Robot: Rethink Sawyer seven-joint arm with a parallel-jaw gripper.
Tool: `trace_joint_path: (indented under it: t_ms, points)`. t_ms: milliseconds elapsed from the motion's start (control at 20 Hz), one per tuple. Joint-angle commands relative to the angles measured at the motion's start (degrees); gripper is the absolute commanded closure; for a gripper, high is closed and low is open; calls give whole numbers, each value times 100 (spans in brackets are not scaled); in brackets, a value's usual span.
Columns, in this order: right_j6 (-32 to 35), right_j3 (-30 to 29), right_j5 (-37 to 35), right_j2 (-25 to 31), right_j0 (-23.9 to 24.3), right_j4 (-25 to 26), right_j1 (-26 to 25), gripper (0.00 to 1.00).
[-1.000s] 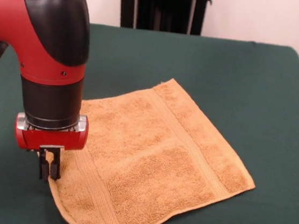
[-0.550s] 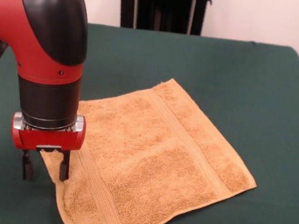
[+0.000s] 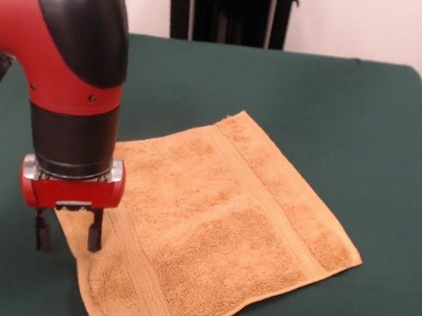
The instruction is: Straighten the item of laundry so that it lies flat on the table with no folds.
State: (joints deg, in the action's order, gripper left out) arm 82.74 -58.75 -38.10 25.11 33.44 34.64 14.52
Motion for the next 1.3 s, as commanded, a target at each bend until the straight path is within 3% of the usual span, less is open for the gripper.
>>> trace_joint_path:
  t_ms: [50, 450, 800, 1300]
  points:
    - [496, -1177, -191, 52, -612, -273, 691, 0]
    - [961, -1235, -222, -187, -932, -468, 1037, 0]
    - [1149, -1209, 334, -146, -999, -712, 551, 0]
    - [758, -648, 604, -10, -1004, -800, -65, 0]
